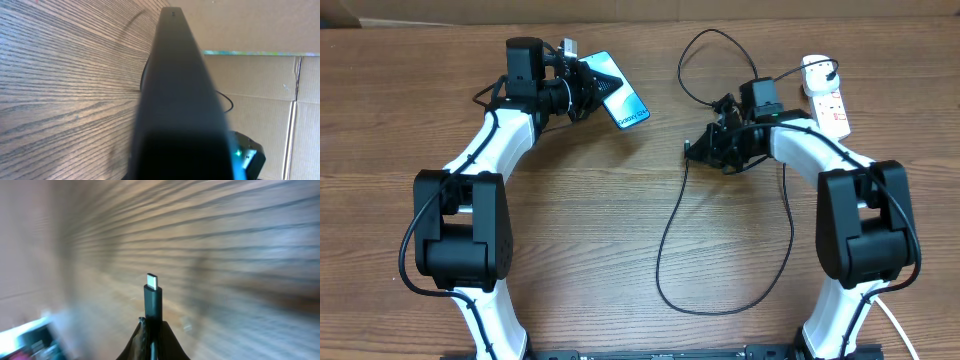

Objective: Plug charger to phone and switch on socket
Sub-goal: 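Close the right gripper on the cable just behind the USB-C tip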

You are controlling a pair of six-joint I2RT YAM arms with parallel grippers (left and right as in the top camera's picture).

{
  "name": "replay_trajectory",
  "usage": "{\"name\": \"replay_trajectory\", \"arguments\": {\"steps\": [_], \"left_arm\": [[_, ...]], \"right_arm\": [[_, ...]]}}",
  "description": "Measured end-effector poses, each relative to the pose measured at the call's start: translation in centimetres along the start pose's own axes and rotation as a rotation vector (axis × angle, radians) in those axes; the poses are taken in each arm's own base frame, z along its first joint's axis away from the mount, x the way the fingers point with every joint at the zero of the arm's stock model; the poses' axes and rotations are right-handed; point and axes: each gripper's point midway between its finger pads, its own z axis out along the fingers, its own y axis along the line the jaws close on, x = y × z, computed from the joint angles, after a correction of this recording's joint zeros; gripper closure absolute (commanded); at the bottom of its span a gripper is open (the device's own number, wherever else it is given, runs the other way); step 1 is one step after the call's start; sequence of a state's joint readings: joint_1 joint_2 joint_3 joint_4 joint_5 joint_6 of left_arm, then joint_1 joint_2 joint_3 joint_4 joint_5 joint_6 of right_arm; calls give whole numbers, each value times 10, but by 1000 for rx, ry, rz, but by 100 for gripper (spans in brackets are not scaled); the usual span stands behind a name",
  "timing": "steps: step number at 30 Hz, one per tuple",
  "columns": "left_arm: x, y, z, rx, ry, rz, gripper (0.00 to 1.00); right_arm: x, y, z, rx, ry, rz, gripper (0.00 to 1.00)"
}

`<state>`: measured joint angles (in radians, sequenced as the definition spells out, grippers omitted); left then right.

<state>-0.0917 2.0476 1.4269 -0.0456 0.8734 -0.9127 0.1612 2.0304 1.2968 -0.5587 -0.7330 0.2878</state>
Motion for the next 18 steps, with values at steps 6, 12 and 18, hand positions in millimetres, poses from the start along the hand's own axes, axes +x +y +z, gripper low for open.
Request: {"name": "replay_trajectory", "arguments": {"steps": [6,12,18], "left_arm": [[-4,-5,0,16,-13,25,96],[-4,-6,0,20,-15,30,96],[-4,-6,0,20,-15,29,96]], "right_arm": [[13,27,-15,-225,80,24,96],[29,40,-27,-341,150,48,96],[32,35,-25,-310,154,38,96]]}}
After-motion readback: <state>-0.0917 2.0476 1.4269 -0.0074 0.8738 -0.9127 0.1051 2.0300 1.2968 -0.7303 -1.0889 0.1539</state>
